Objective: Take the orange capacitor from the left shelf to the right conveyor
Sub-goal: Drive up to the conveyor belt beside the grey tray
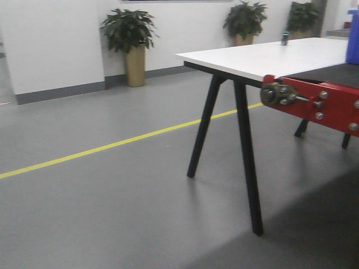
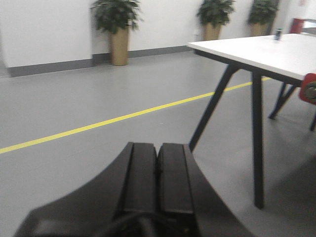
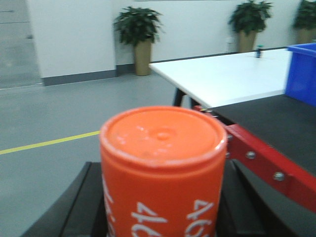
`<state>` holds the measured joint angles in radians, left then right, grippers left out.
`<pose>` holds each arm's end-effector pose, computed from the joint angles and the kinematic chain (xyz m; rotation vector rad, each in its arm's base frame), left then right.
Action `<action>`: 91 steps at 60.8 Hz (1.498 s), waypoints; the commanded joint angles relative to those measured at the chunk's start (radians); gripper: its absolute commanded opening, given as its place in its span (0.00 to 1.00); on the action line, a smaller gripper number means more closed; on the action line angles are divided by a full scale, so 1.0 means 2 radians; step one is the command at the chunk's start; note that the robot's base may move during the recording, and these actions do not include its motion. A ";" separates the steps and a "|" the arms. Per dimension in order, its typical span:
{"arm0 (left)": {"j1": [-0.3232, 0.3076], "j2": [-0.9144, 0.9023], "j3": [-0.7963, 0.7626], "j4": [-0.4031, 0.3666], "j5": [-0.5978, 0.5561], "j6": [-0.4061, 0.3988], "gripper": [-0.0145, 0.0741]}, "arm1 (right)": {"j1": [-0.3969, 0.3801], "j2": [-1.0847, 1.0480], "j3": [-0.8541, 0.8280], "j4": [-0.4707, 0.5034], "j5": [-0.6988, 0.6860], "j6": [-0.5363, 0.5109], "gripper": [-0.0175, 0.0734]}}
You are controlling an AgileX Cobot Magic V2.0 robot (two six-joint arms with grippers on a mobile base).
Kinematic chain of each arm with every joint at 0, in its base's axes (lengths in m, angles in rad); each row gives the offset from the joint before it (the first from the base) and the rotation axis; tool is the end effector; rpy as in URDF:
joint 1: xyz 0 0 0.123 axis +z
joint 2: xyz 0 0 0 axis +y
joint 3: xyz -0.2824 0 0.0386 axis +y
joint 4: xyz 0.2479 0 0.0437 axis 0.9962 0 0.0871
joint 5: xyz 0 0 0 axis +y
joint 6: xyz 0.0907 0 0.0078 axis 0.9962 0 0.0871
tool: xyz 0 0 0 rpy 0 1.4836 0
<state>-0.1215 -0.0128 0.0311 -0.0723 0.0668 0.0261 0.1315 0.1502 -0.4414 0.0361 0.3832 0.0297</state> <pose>0.0563 -0.0073 0.1972 0.0630 1.5689 -0.1354 0.0420 0.0068 0.3159 -0.0645 1.5764 0.1632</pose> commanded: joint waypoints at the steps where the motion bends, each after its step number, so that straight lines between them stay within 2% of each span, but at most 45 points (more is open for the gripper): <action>1: -0.003 -0.006 -0.003 -0.001 -0.045 -0.001 0.02 | -0.003 0.006 -0.015 -0.002 -0.045 -0.002 0.36; 26: -0.003 -0.006 -0.003 -0.001 -0.045 -0.001 0.02 | -0.003 0.006 -0.015 -0.002 -0.045 -0.002 0.36; 45: 0.028 -0.006 -0.003 -0.001 -0.045 -0.001 0.02 | -0.003 0.006 -0.015 -0.002 -0.045 -0.002 0.36; 91: 0.028 -0.006 -0.003 -0.001 -0.045 -0.001 0.02 | -0.003 0.006 -0.015 -0.002 -0.045 -0.002 0.36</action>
<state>-0.0660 -0.0128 0.0311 -0.0723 0.0668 0.0261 0.1315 0.1502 -0.4414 0.0361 0.3832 0.0297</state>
